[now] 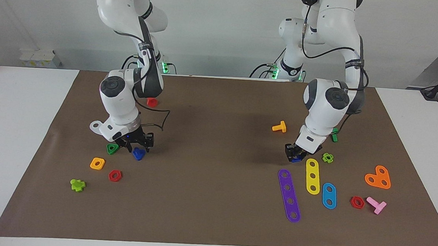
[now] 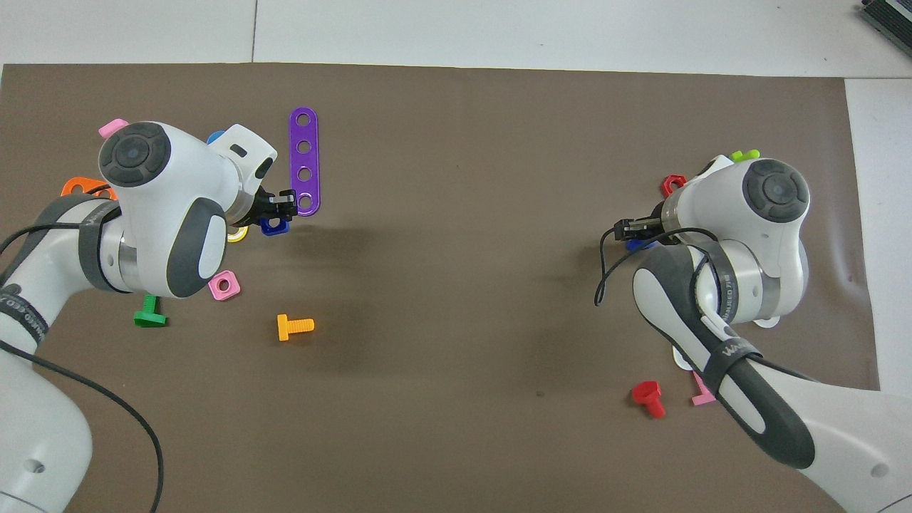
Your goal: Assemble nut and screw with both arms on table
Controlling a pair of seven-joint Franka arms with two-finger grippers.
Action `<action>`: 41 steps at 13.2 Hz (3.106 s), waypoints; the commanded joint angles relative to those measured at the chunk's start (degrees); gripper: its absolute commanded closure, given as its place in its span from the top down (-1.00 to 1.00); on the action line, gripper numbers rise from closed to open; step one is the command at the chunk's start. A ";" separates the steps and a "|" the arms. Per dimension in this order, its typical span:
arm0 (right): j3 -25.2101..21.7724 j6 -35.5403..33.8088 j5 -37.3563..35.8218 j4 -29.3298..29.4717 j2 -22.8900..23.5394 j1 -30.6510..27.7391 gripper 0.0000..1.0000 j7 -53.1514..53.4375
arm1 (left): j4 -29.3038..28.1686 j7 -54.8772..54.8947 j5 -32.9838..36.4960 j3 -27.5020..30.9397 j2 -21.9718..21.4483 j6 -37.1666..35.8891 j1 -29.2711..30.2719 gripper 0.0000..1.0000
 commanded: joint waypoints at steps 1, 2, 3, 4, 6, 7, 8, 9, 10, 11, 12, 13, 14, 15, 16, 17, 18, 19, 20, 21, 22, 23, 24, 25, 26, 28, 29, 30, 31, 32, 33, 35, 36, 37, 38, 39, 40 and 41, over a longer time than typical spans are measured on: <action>0.02 1.03 0.77 -1.59 -1.22 0.02 -0.24 -0.60 | 2.00 0.31 0.94 0.10 1.38 -1.46 0.17 -1.00; 0.02 1.03 0.77 -1.59 -1.22 0.02 -0.50 -0.69 | 2.00 0.31 0.94 0.10 1.29 -1.46 0.17 -1.00; 0.02 1.03 0.77 -1.59 -1.22 -0.06 -0.89 -0.78 | 2.09 0.31 0.94 0.10 1.38 -1.46 0.17 -1.00; 0.02 0.94 0.77 -1.59 -1.22 0.02 -1.00 -0.96 | 2.44 0.31 1.03 0.10 1.38 -1.46 0.17 -1.00; 0.10 0.68 0.77 -1.32 -1.31 0.37 -1.00 0.09 | 3.14 0.31 0.94 0.19 1.47 -1.90 0.17 -1.00; 0.10 0.68 0.77 -1.23 -1.31 1.51 -1.00 1.84 | 3.84 0.31 0.94 0.19 1.73 -2.43 0.17 -1.00; 0.10 0.33 0.77 -0.62 -1.31 3.35 -1.00 4.64 | 4.63 0.31 0.94 0.19 2.17 -2.95 0.17 -1.00; 0.10 0.15 0.77 -0.18 -1.22 5.45 -1.00 7.97 | 5.95 0.40 0.94 0.19 2.43 -4.00 0.34 -1.00; 0.10 0.24 0.68 0.08 -1.22 7.74 -1.00 11.49 | 7.44 0.40 0.94 0.19 2.96 -5.14 0.95 -1.00; 0.10 0.24 0.60 0.78 -1.04 9.67 -1.00 14.05 | 8.93 0.49 0.86 0.19 3.31 -6.20 1.22 -1.00; 0.10 0.33 0.60 1.14 -1.04 11.61 -1.00 15.99 | 9.90 0.49 0.77 0.19 3.84 -6.91 1.22 -1.00; 0.10 0.59 0.60 1.75 -0.96 13.80 -1.00 18.70 | 10.44 0.49 0.59 0.19 3.93 -7.00 1.22 -1.00; 0.02 -0.02 0.60 3.15 -0.87 16.35 -1.00 22.38 | 10.53 0.49 0.42 0.19 3.93 -7.00 1.22 -1.00; 0.02 -0.46 0.51 4.12 -0.78 18.37 -1.00 25.03 | 10.70 0.49 0.42 0.19 3.93 -7.00 1.22 -1.00; 0.02 -0.46 0.42 4.21 -0.61 20.05 -1.00 26.45 | 10.79 0.49 0.33 0.19 4.02 -7.00 1.22 -1.00; 0.02 -0.46 0.33 4.48 -0.08 21.89 -1.00 28.38 | 10.88 0.49 0.33 0.19 4.02 -7.00 1.22 -1.00; -0.07 -0.46 0.16 5.26 0.97 23.65 -1.00 30.66 | 11.23 0.49 0.24 0.10 4.10 -7.00 1.22 -1.00; -0.07 -0.38 -0.80 5.97 2.11 24.97 -1.00 32.68 | 11.58 0.40 0.24 0.10 4.37 -7.00 1.22 -1.00; 0.01 -0.46 -1.94 6.76 2.47 25.33 -1.00 34.53 | 12.02 0.40 0.15 0.10 4.46 -7.26 1.13 -1.00; 0.02 -0.38 -2.21 7.03 2.91 26.21 -1.00 35.86 | 12.20 0.40 0.24 0.10 4.54 -7.79 1.13 -1.00; 0.02 -0.12 -2.30 7.12 3.52 27.00 -1.00 36.39 | 12.20 0.40 0.24 0.10 4.63 -7.97 1.13 -1.00; 0.02 0.41 -2.39 7.12 4.48 27.44 -1.00 37.09 | 12.20 0.40 0.24 0.10 4.63 -7.97 1.13 -1.00; 0.02 0.59 -2.91 7.03 4.93 27.97 -1.00 37.71 | 12.20 0.40 0.15 0.01 4.63 -7.88 0.96 -1.00; 0.02 0.68 -3.53 7.12 5.02 28.23 -1.00 38.67 | 12.29 0.31 -0.28 0.01 4.72 -7.88 0.78 -1.00; 0.02 0.59 -3.53 7.12 5.02 28.24 -0.75 39.20 | 12.98 0.31 -0.90 0.10 4.81 -7.88 0.52 -1.00; 0.02 0.50 -3.53 7.03 4.41 27.63 0.99 39.21 | 14.22 0.22 -1.17 -0.07 5.42 -7.97 0.34 -1.00; 0.02 -0.37 -3.53 7.03 3.10 27.10 1.00 38.77 | 14.31 0.22 -1.17 -0.25 5.51 -7.88 0.26 -1.00; 0.02 -0.81 -3.45 6.85 1.26 26.14 1.00 38.77 | 14.31 -0.04 -1.17 -0.34 5.51 -7.62 -0.27 -1.00; 0.10 -1.95 -3.10 6.85 -0.50 25.34 1.00 38.86 | 14.40 -0.30 -1.17 -0.34 5.60 -7.53 -1.84 -1.00; 0.10 -3.70 -2.66 6.85 -3.13 24.73 1.00 38.77 | 14.66 -0.56 -1.34 -0.34 5.69 -6.92 -3.86 -1.00; 0.10 -5.63 -2.57 6.85 -5.24 23.42 1.00 38.51 | 14.75 -1.18 -1.34 -0.25 5.95 -6.91 -5.70 -1.00; 0.10 -7.22 -2.57 6.77 -9.28 20.35 1.00 37.98 | 15.36 -5.38 -1.25 -0.25 6.04 -6.83 -9.31 -1.00; 0.10 -8.54 -2.57 6.85 -11.13 17.89 1.00 36.33 | 15.54 -7.23 -1.34 -0.25 6.21 -6.82 -11.41 -1.00; 0.10 -9.86 -2.57 6.85 -12.80 15.34 1.00 32.74 | 15.54 -8.81 -1.34 -0.25 6.30 -6.74 -13.35 -1.00; 0.10 -11.00 -2.48 6.85 -14.04 12.97 1.00 29.05 | 15.45 -10.31 -1.25 -0.25 6.39 -6.22 -15.72 -1.00; 0.10 -11.97 -2.39 6.85 -15.09 10.60 1.00 26.06 | 15.28 -11.54 -1.17 -0.25 6.48 -4.82 -17.92 -1.00; 0.10 -13.02 -2.39 6.94 -15.71 8.92 1.00 23.85 | 15.28 -12.16 -1.17 -0.25 7.26 -4.11 -19.50 -1.00; 0.02 -14.16 -2.39 7.03 -16.50 7.68 1.00 21.91 | 15.19 -12.86 -1.25 -0.25 7.62 -3.67 -21.09 -1.00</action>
